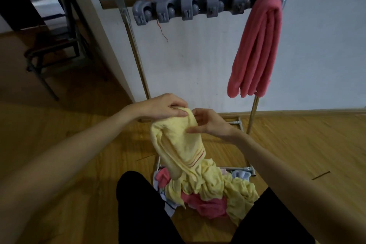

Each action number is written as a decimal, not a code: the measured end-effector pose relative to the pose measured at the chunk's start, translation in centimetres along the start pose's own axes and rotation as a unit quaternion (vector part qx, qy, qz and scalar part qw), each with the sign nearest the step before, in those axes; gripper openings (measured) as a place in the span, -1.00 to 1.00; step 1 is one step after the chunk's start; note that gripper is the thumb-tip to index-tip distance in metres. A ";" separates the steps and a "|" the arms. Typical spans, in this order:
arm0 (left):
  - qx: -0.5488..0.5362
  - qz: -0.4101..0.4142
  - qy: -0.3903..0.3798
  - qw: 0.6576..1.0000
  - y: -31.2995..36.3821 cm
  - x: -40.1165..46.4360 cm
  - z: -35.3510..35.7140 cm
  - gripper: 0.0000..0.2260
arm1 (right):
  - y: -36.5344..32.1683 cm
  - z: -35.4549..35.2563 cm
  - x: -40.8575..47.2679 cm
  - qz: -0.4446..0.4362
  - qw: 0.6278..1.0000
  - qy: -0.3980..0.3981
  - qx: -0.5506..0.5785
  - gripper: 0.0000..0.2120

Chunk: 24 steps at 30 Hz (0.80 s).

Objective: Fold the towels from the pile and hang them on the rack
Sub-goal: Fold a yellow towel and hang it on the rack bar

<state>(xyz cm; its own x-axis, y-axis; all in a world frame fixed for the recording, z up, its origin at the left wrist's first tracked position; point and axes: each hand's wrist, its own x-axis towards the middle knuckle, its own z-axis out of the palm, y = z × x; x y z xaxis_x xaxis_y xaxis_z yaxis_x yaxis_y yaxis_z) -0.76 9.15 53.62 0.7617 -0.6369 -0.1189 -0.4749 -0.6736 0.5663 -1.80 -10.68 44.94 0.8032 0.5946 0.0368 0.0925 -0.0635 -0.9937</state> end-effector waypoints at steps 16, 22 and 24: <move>-0.019 -0.078 0.006 0.997 -1.6 -1.4 -1.4 -0.79 | -5.3 -4.5 -1.9 -0.120 0.943 -0.062 -0.305 -0.79; -0.010 -0.023 -0.036 0.999 -0.6 -1.6 -1.5 -0.68 | -5.2 -6.8 -1.7 -0.024 0.875 -0.098 -0.473 -0.67; 0.108 0.030 -0.033 0.993 -0.1 -1.3 -0.8 -0.80 | -4.9 -7.5 -1.1 -0.006 0.854 -0.066 -0.517 -0.59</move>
<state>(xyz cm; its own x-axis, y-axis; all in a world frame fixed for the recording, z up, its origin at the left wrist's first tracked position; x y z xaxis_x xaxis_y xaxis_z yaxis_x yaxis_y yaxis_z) -1.36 10.38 54.36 0.7024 -0.6962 -0.1480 -0.6067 -0.6944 0.3869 1.24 -17.02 50.52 0.7316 0.6808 -0.0345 0.6245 -0.6897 -0.3664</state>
